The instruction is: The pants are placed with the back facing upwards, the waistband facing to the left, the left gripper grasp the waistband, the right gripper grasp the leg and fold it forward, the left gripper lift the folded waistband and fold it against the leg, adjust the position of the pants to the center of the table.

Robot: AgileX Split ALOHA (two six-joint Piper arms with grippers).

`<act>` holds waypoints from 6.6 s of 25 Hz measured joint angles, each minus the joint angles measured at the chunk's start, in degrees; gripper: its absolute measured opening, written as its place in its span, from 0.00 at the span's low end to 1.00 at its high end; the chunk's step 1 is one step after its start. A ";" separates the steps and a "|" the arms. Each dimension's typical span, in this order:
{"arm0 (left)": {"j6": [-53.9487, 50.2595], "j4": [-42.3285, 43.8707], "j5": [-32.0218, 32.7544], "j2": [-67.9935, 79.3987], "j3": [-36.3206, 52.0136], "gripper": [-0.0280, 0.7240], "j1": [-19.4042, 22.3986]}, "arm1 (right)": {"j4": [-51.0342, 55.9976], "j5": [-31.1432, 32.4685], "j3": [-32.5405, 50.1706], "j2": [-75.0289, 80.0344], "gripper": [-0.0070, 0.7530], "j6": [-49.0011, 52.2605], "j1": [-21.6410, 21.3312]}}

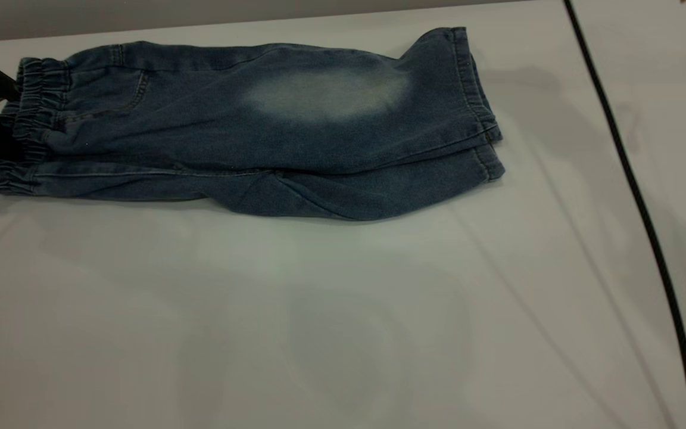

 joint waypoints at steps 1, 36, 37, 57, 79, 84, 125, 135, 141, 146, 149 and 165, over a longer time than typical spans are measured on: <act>0.00 0.06 0.13 0.00 0.00 0.22 0.00 | 0.81 0.00 0.00 0.71 0.57 0.00 0.26; -2.94 8.68 15.91 -16.19 0.12 0.18 -4.68 | 3.39 -5.14 -0.05 14.10 0.57 -1.21 10.19; -4.14 10.14 16.32 -17.11 0.12 0.18 -5.26 | 3.39 -6.11 -0.05 14.48 0.57 -1.21 10.40; -13.81 19.52 22.63 -32.80 0.12 0.18 -14.35 | -2.77 -0.03 -5.22 18.66 0.57 0.61 17.08; -11.97 18.29 17.55 -32.70 -3.76 0.18 -21.58 | -12.90 -0.03 -9.07 19.44 0.57 5.95 11.40; -12.17 18.21 15.83 -32.64 -5.18 0.18 -26.25 | -9.42 -0.18 -9.07 20.40 0.57 4.96 11.40; -7.37 17.09 1.43 3.89 -21.17 0.23 -45.80 | -22.49 0.03 -0.12 -27.93 0.57 6.53 -11.04; -2.12 17.16 -1.85 3.91 -21.17 0.60 -45.63 | -18.41 -0.73 28.33 -43.66 0.57 5.20 -10.95; 1.77 17.26 -2.67 3.91 -21.61 0.63 -45.68 | -17.47 -2.70 46.26 -44.00 0.57 4.24 -10.95; 1.68 16.23 -2.67 2.31 -24.36 0.71 -45.68 | -19.71 -6.75 54.52 -44.11 0.57 3.17 -10.95; 0.52 14.26 -2.34 0.08 -24.52 0.74 -45.68 | -23.20 -7.18 54.94 -44.17 0.57 4.37 -11.08; -0.80 15.73 7.12 -23.39 -24.52 0.76 -35.04 | -17.11 -11.05 54.89 -36.04 0.57 3.09 -2.26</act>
